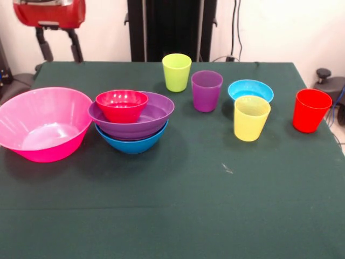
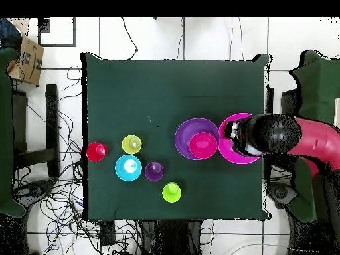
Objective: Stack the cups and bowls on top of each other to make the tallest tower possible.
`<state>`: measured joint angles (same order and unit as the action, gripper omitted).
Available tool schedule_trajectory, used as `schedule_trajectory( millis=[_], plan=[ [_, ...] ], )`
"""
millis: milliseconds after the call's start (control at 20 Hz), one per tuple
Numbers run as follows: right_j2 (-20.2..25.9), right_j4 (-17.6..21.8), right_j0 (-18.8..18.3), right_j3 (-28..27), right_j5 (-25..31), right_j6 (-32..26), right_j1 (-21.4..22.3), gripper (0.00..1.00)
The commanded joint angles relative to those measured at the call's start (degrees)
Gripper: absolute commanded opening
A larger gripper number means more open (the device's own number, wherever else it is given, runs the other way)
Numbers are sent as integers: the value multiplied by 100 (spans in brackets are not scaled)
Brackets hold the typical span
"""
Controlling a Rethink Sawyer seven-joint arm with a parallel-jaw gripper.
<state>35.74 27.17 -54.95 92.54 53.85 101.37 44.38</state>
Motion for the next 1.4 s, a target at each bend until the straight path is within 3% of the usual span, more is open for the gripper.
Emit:
schedule_trajectory(
  millis=[50, 400, 700, 1000, 1400],
  plan=[
    [205, 567, 84, -916, 408, -1806, -693, 100],
    [124, 693, 227, -1576, 550, -1726, -1032, 100],
    [-96, 826, 453, -2010, 568, -1264, -1288, 100],
    [-350, 940, 699, -2155, 343, -626, -1395, 100],
    [-539, 701, 908, -1963, 236, -111, -1335, 100]
  ],
)
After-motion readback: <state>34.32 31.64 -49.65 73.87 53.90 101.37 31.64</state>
